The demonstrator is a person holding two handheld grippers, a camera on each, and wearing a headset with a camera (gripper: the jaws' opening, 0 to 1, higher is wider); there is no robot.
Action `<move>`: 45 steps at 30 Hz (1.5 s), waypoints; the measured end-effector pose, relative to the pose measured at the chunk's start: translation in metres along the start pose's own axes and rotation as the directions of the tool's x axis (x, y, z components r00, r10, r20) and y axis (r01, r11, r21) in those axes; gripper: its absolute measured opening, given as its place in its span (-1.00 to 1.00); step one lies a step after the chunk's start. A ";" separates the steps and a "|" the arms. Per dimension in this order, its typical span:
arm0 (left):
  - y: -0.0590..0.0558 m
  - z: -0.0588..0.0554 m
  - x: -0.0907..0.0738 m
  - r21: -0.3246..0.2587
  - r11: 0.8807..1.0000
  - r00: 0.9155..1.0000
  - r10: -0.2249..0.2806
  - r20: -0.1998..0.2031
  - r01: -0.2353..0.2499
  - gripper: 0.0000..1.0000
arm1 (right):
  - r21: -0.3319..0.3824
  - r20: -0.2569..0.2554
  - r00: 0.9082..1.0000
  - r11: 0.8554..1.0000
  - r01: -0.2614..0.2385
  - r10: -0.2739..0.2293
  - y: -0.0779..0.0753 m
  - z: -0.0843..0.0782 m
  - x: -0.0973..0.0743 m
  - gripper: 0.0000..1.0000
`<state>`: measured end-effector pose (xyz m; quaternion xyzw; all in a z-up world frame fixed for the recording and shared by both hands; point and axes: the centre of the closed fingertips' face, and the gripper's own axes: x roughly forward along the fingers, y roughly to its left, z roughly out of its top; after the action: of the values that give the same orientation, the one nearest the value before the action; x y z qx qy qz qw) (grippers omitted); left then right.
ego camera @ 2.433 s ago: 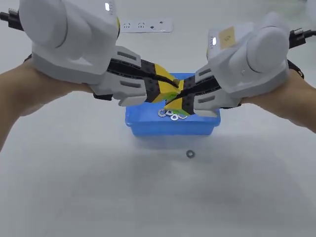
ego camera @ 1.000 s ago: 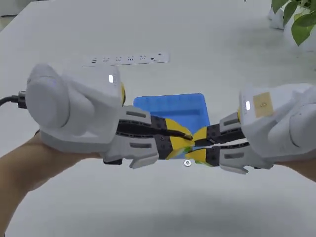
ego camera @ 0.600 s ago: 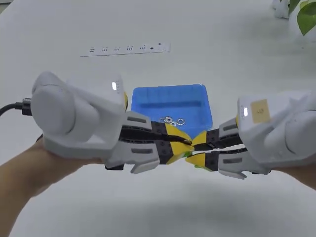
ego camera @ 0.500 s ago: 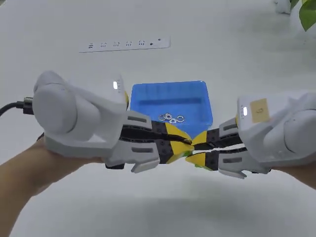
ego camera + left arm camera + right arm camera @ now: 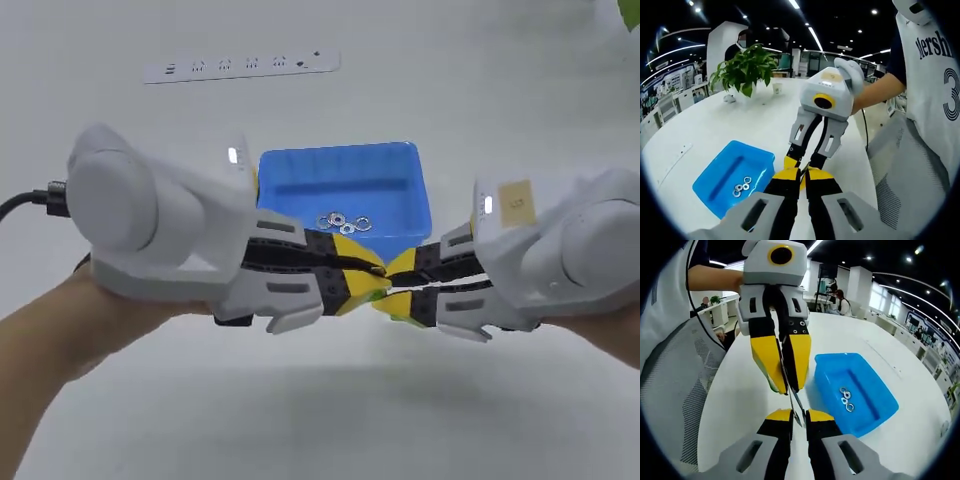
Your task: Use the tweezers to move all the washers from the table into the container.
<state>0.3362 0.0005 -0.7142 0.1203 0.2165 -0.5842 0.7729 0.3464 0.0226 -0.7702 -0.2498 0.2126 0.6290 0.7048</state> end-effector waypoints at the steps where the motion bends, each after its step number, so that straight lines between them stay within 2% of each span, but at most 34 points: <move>1: 0.001 0.000 0.000 0.000 1.000 1.000 0.002 -0.001 -0.002 -0.85 | 0.002 0.000 1.000 1.000 0.003 -0.003 -0.001 0.000 0.000 -0.78; 9: 0.006 -0.003 0.001 -0.010 1.000 1.000 0.010 -0.005 -0.010 -0.85 | 0.012 0.001 1.000 1.000 0.003 -0.003 -0.003 -0.001 0.004 -0.78; 22: 0.015 -0.003 0.003 -0.030 0.999 0.999 0.029 -0.017 -0.029 -0.86 | 0.071 0.006 1.000 0.997 -0.007 0.007 -0.007 -0.002 0.005 -0.77; 28: 0.017 -0.003 0.004 -0.032 0.999 0.999 0.035 -0.023 -0.035 -0.86 | 0.071 0.000 1.000 0.997 -0.014 0.014 -0.006 -0.002 0.006 -0.78; 36: 0.015 -0.003 0.005 -0.029 0.999 0.999 0.024 -0.027 -0.025 -0.86 | 0.067 -0.001 1.000 0.998 -0.015 0.015 -0.005 -0.002 0.006 -0.79; 39: 0.011 -0.003 0.003 -0.001 1.000 0.998 0.026 -0.053 -0.026 -0.87 | 0.071 -0.010 1.000 0.997 -0.017 0.018 -0.003 -0.002 0.006 -0.79; 45: 0.008 0.001 -0.002 -0.001 1.000 0.999 0.023 -0.047 -0.023 -0.87 | 0.061 -0.011 1.000 0.998 -0.014 0.015 0.001 0.004 0.000 -0.79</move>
<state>0.3436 0.0042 -0.7124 0.1357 0.2335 -0.5723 0.7743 0.3458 0.0250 -0.7673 -0.2302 0.2375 0.6258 0.7063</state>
